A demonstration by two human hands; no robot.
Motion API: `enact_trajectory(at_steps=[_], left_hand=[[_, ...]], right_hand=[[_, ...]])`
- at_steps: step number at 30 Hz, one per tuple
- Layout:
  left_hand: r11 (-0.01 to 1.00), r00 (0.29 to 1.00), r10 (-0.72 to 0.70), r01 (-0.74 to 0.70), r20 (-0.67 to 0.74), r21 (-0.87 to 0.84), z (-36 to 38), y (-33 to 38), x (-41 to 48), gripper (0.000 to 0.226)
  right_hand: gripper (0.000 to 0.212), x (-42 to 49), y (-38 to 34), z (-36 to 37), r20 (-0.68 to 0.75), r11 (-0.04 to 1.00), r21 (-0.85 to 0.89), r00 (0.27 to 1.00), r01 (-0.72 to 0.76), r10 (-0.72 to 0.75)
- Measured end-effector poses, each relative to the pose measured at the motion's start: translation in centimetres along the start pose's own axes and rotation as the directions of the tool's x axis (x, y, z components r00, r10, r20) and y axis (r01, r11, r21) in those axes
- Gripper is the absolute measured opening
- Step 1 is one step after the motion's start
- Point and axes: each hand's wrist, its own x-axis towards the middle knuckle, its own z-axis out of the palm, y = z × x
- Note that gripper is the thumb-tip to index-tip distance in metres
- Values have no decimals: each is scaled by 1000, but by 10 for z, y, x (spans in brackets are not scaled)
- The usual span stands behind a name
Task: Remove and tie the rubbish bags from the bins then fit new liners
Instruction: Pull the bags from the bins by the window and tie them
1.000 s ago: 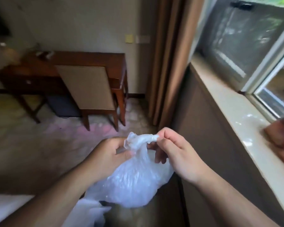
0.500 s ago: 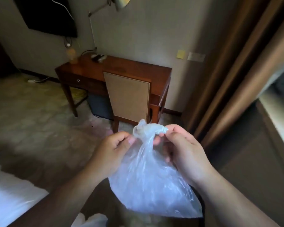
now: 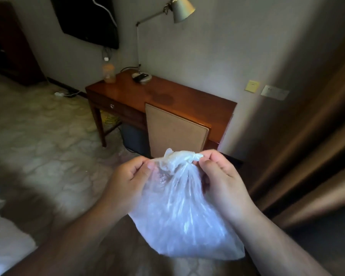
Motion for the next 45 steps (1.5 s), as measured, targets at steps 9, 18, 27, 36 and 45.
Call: enact_trajectory(at_steps=[9,18,27,36,45], left_hand=[[952,978,-204,210,51,-221,-69,-47,77,80],[886,929,-318,220,-189,-409,-130,-72,98,82],[879,668,-462,258,-584,-401,-248,-141,141,18],[853,674,-498,266,-546,-449,-407,-200,225,20],[831,487,-554,283,-675,-479,-511,-266,291,16]], right_hand=[[17,165,-15,59,316,940,318,949,-124,18],[15,278,-28,183,651,861,371,759,-347,25],[31,362,-29,346,680,996,-89,732,27,41],[26,454,-56,495,574,994,-111,816,-1,65],[27,528,-54,629,618,986,-163,781,19,87]])
